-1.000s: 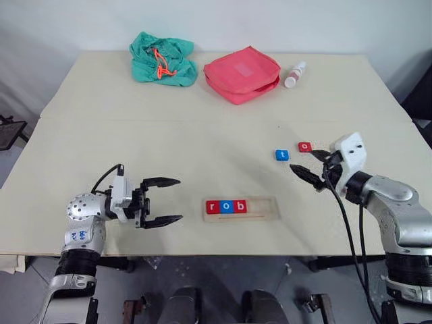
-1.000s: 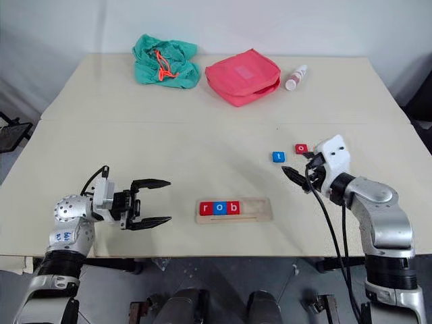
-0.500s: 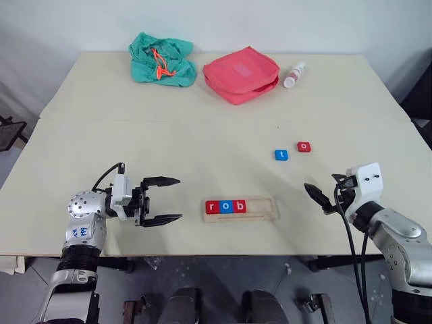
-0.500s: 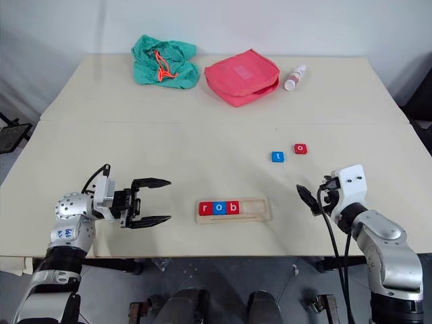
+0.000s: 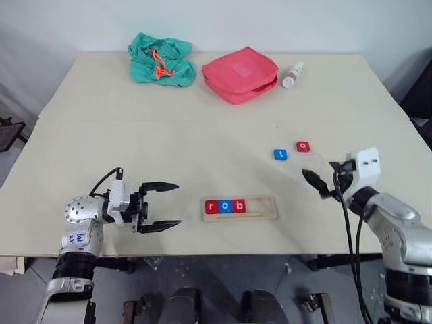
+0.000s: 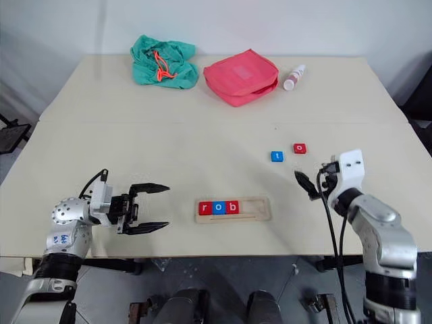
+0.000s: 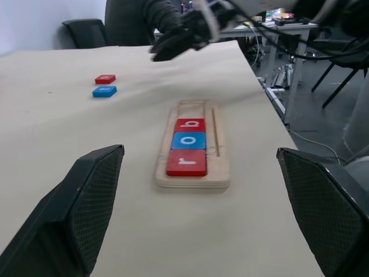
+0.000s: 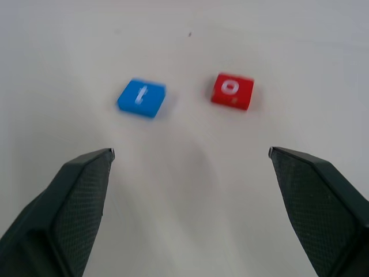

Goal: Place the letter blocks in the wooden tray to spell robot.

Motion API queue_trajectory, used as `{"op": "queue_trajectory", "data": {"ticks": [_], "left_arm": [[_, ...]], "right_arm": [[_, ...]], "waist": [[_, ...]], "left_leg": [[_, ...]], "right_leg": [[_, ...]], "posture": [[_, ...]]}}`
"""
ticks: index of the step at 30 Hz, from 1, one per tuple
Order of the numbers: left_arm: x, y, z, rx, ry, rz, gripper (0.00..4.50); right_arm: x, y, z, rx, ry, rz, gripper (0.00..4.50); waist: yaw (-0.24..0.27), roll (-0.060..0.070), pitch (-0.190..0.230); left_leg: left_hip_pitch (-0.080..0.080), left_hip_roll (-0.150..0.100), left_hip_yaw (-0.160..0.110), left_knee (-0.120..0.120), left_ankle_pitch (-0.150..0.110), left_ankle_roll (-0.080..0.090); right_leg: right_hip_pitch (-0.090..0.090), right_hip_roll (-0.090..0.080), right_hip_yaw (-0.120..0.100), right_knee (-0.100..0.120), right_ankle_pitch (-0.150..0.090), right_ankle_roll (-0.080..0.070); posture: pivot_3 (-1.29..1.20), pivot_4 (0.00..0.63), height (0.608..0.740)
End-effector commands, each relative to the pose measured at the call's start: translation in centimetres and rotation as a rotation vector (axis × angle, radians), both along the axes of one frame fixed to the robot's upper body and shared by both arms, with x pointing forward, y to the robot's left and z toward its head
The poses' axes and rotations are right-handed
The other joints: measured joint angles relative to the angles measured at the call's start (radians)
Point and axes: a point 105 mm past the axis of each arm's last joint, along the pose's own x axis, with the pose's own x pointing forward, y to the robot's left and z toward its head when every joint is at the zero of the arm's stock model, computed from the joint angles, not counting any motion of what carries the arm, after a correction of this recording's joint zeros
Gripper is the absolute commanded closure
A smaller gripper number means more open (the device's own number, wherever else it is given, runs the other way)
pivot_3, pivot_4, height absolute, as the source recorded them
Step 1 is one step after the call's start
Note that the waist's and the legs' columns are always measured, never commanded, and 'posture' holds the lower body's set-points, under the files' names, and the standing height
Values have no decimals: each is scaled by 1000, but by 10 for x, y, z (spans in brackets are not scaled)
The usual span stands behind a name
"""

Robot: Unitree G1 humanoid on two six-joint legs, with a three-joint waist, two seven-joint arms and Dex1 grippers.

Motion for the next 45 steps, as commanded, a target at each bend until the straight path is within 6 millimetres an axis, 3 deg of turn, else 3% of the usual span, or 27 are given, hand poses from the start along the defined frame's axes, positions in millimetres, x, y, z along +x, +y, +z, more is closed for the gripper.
{"op": "queue_trajectory", "data": {"ticks": [1, 5, 12, 30, 39, 43, 45], "left_arm": [[-5, 2, 10, -9, -35, 0, 0], [-9, 1, 11, -13, -34, 16, 0], [-13, 6, 13, -8, -32, 46, 0], [-8, 2, 14, -20, -44, 55, 0], [-4, -1, 13, -24, -52, 50, 0], [-5, -1, 12, -23, -49, 31, 0], [-6, 1, 10, -10, -39, 10, 0]], "right_arm": [[22, -2, 5, -12, -41, -11, 15], [54, 1, 6, -16, -59, -20, 15], [85, 7, -8, -17, -44, -62, 15], [93, 4, -35, 3, 6, -167, 15], [96, 11, -34, 7, -14, -169, 2977], [91, 17, -25, 16, -60, -157, 3028], [77, 22, -15, 22, -101, -146, 3028]], "waist": [[0, 0, 0], [-1, 0, 0], [-3, 1, 1], [-23, 2, 1], [-23, 2, 1], [-23, 2, 1], [-21, 2, 1]], "left_leg": [[0, 0, 0, 0, 0, 0], [0, 0, -1, 0, 0, 0], [-1, 0, -1, 0, 0, 0], [-1, 0, -2, -1, 0, 0], [-1, 0, -3, 0, 0, 0], [-1, 0, -3, -1, 0, 0], [-1, 0, -4, -1, 0, 0]], "right_leg": [[0, 0, 0, 0, 0, 0], [0, 0, 0, 1, 0, 0], [-1, 0, 0, 1, 0, 0], [-1, 0, 0, 2, 0, 0], [0, 0, 0, 2, 0, 0], [-1, 0, 0, 2, 0, 0], [-1, 0, -1, 2, 0, 0]], "posture": [[0, 150, 740], [0, 150, 740], [0, 150, 740], [0, 150, 740], [0, 150, 740], [0, 150, 740], [0, 150, 740]]}}
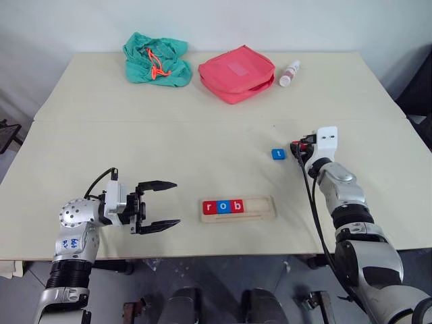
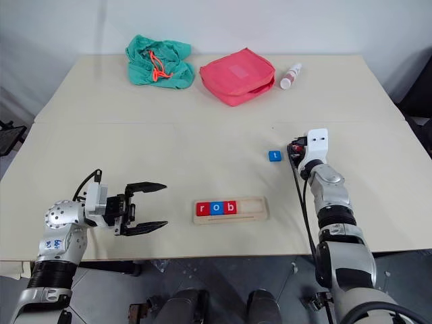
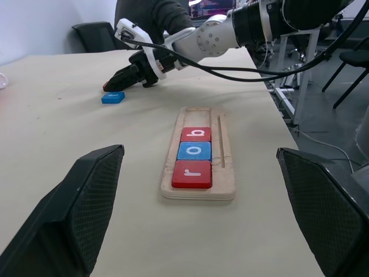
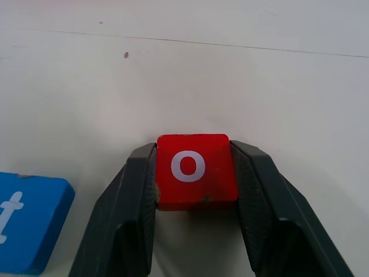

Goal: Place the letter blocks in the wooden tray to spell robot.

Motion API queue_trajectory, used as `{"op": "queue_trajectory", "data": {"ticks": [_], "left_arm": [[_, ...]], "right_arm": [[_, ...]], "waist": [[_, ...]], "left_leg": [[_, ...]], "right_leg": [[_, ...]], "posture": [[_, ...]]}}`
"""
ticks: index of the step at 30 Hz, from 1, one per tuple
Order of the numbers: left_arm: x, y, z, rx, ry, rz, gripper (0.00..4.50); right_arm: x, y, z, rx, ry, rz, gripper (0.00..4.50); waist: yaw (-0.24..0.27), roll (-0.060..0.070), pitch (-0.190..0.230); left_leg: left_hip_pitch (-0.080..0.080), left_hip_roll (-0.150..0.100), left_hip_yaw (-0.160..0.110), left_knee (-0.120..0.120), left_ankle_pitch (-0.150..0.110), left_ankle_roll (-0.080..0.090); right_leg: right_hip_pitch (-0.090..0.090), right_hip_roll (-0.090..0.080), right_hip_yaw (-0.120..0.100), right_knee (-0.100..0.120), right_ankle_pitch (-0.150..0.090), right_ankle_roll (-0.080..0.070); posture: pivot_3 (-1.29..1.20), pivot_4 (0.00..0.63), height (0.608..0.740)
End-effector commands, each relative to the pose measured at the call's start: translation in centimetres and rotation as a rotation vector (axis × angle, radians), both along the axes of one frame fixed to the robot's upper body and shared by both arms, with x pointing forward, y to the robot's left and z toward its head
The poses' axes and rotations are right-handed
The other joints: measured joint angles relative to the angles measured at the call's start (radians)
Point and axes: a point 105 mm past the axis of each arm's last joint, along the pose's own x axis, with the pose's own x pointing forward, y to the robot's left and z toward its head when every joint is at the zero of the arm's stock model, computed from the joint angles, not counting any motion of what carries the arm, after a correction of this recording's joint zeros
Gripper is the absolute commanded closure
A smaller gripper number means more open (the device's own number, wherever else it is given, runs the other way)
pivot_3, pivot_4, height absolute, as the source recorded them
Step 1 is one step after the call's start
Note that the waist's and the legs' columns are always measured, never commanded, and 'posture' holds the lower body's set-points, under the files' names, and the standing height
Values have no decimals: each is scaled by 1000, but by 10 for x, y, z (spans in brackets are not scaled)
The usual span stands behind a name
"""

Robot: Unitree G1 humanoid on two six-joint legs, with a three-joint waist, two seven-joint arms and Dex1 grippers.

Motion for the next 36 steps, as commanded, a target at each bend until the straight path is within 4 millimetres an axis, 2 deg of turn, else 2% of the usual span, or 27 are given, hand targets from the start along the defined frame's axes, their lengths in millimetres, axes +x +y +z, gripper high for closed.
{"op": "queue_trajectory", "data": {"ticks": [1, 9, 17, 22, 29, 36], "left_arm": [[-3, 2, 1, 12, -10, -37, 0], [-2, 7, -1, 31, 11, -90, 0], [3, 10, 0, 47, 19, -105, 0], [4, 8, 1, 46, 13, -115, 0], [3, 8, 3, 49, 8, -110, 0], [3, 10, 3, 51, 5, -100, 0]], "right_arm": [[-22, 9, 17, 12, -67, 13, 3028], [-95, 28, 26, 10, -30, 8, 3028], [-147, 30, 15, 11, 73, -13, 3028], [-163, 36, 5, 37, 125, -22, 3028], [-165, 38, -4, 62, 158, -35, 3028], [-165, 39, -5, 61, 154, -45, 626]], "waist": [[2, 0, 0], [3, 1, 1], [20, 1, 1], [24, 1, 1], [24, 1, 1], [24, 1, 1]], "left_leg": [[0, 0, -1, 0, 0, 0], [-1, -1, 0, -1, 0, 0], [-1, -1, 1, -1, 0, 0], [-1, -1, 3, -1, 0, 0], [-1, -1, 4, -1, 0, 0], [-1, -1, 4, -1, 0, 0]], "right_leg": [[0, 0, 0, 1, 0, 0], [-2, 0, 1, 2, 0, 0], [-3, 0, 3, 2, 0, 0], [-3, 0, 4, 2, 0, 0], [-4, 0, 5, 2, 0, 0], [-6, 0, 5, 3, 0, 0]], "posture": [[0, 150, 740], [0, 150, 740], [0, 150, 740], [0, 150, 740], [0, 150, 740], [0, 150, 740]]}}
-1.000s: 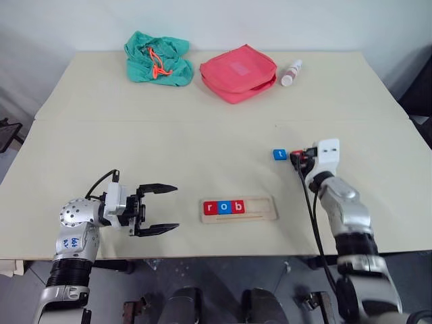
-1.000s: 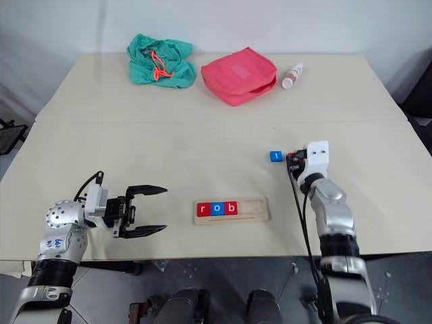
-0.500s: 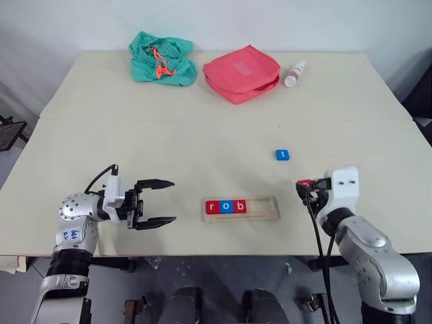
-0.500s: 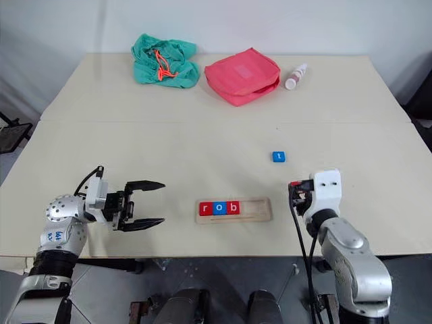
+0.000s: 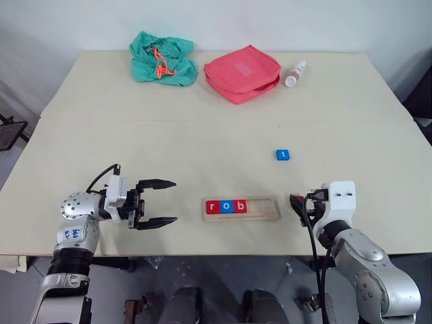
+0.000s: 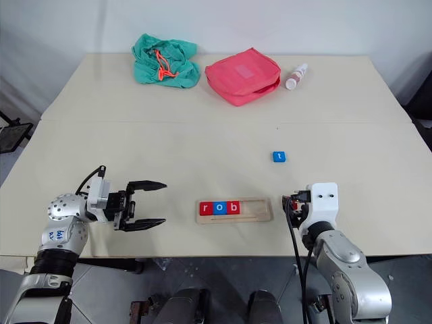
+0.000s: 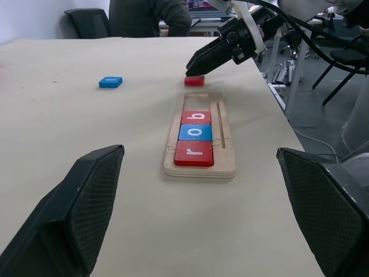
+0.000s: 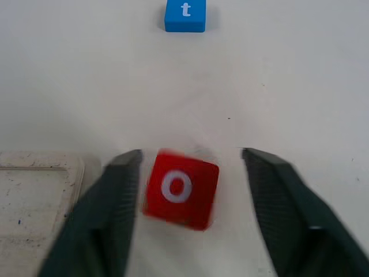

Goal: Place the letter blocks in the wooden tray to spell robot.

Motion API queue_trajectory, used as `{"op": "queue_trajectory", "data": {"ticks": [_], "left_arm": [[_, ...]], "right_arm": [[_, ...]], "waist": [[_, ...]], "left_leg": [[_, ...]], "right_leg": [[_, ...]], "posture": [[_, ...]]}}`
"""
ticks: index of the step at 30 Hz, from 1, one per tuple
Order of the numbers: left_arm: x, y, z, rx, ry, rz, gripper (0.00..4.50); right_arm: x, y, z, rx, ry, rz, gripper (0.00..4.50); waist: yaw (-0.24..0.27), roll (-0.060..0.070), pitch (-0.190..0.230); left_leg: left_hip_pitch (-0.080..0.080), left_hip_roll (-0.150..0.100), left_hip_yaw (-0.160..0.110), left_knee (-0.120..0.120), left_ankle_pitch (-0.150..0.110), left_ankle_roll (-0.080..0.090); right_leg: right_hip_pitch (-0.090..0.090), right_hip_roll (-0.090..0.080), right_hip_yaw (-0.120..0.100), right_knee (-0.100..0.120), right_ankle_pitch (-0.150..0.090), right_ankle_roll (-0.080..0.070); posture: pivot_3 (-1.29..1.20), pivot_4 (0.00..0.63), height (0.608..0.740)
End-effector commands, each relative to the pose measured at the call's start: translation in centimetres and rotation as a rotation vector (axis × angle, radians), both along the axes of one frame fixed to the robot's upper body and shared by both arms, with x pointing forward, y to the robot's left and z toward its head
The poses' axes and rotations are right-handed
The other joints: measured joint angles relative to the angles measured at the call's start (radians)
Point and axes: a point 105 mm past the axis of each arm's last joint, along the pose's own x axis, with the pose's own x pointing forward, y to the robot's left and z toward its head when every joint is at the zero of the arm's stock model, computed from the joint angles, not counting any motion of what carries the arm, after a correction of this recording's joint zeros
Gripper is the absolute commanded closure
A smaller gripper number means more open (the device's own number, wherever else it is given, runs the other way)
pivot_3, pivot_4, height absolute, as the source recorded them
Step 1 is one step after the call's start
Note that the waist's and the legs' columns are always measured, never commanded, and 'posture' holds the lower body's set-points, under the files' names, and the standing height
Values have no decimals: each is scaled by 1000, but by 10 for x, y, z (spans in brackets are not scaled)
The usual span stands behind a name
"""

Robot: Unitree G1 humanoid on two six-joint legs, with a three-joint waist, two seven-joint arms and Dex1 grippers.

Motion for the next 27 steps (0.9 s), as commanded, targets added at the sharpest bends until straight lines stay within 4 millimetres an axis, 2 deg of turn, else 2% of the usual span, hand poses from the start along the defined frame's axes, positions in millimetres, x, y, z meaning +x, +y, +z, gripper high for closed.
{"op": "queue_trajectory", "data": {"ticks": [1, 2, 8, 12, 18, 27], "left_arm": [[-10, 3, 7, 20, -39, -75, 0], [-10, 3, 7, 19, -39, -74, 0], [-9, 2, 8, 18, -39, -76, 0], [-8, 2, 8, 17, -38, -79, 0], [-6, 2, 8, 15, -37, -80, 0], [-11, 8, 5, 17, -30, -69, 0]], "right_arm": [[-2, 0, 8, -6, -43, -10, 277], [-2, -1, 9, -6, -46, -13, 13], [0, -1, 23, -59, -100, 85, 13], [0, -6, 30, -91, -87, 234, 13], [-5, -16, 28, -233, 0, 550, 13], [9, -31, 23, -414, 111, 837, 13]], "waist": [[0, 0, 0], [0, 0, 0], [0, 0, 0], [1, 0, 0], [2, 0, 0], [1, -1, 0]], "left_leg": [[0, 0, 0, 0, 0, 0], [0, 0, 0, 0, 0, 0], [0, 0, 1, 0, 0, 0], [0, 0, 2, 0, 0, 0], [0, 0, 2, 0, 0, 1], [0, 1, 4, 1, 0, 1]], "right_leg": [[0, 0, 0, 0, 0, 0], [-1, 0, 0, 0, 0, 0], [-1, 0, 1, 0, 0, 0], [-1, 0, 1, 0, 0, 0], [0, 0, 0, -1, 0, 0], [0, 0, -1, -2, 0, 0]], "posture": [[0, 150, 740], [0, 150, 740], [0, 150, 740], [0, 150, 740], [0, 150, 740], [0, 150, 740]]}}
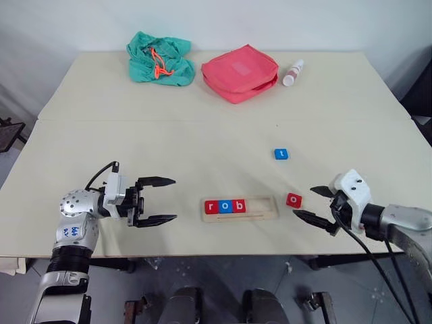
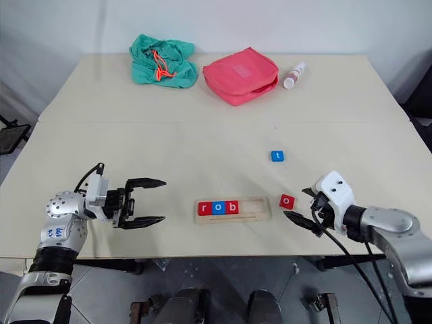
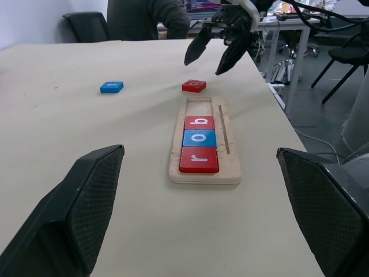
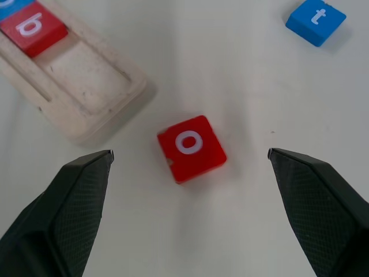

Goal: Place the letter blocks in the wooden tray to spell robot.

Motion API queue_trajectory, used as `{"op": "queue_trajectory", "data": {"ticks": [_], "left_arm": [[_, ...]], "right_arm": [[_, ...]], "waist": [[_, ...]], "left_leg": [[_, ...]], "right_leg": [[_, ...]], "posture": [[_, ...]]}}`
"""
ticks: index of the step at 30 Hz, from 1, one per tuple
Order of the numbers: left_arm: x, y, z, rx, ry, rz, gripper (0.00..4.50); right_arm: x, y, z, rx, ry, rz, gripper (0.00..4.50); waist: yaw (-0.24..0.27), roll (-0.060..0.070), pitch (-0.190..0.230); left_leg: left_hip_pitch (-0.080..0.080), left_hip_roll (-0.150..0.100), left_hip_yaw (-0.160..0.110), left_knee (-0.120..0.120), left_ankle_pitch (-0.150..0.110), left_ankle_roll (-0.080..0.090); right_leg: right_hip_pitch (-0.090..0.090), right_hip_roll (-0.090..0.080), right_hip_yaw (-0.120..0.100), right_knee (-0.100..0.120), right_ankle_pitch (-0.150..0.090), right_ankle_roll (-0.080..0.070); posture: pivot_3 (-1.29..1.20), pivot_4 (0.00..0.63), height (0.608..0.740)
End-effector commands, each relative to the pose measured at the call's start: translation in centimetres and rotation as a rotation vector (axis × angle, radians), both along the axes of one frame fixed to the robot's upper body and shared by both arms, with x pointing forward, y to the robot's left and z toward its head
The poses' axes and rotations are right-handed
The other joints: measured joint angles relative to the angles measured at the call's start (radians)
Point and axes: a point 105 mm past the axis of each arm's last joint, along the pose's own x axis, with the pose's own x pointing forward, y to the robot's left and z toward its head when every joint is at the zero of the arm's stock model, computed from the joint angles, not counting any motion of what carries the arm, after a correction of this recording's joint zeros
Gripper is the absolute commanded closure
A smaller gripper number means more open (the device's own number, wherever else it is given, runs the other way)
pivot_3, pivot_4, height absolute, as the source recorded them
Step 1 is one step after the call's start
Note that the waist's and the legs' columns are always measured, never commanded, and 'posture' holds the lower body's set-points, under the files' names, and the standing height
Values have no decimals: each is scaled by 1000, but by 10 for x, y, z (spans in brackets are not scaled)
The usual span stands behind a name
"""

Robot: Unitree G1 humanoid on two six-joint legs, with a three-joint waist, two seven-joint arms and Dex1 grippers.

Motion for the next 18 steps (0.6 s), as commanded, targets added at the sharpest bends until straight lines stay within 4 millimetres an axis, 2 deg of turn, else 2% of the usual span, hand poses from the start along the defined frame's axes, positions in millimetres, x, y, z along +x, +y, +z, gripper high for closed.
{"op": "queue_trajectory", "data": {"ticks": [1, 5, 17, 18], "left_arm": [[-13, 7, 1, 21, -19, -70, 0], [-16, 8, 2, 20, -27, -51, 0], [-23, 11, 1, 15, -32, -12, 0], [-23, 11, 1, 15, -32, -12, 0]], "right_arm": [[4, 0, 1, -65, 5, 116, 13], [20, 0, -1, -104, 6, 176, 13], [30, 8, -10, -142, 23, 231, 13], [31, 8, -10, -140, 19, 229, 187]], "waist": [[0, 0, 0], [0, 0, 0], [2, 0, 0], [1, 0, 0]], "left_leg": [[0, 0, 0, 0, 0, 0], [0, 0, 0, 1, 0, 0], [-1, 0, -2, 2, 0, 0], [-1, 0, -2, 2, 0, 0]], "right_leg": [[0, 0, 0, 0, 0, 0], [0, 0, 0, 0, 0, 0], [0, 0, -2, 0, 0, 0], [0, 0, -2, 0, 0, 0]], "posture": [[0, 150, 740], [0, 150, 740], [0, 150, 740], [0, 150, 740]]}}
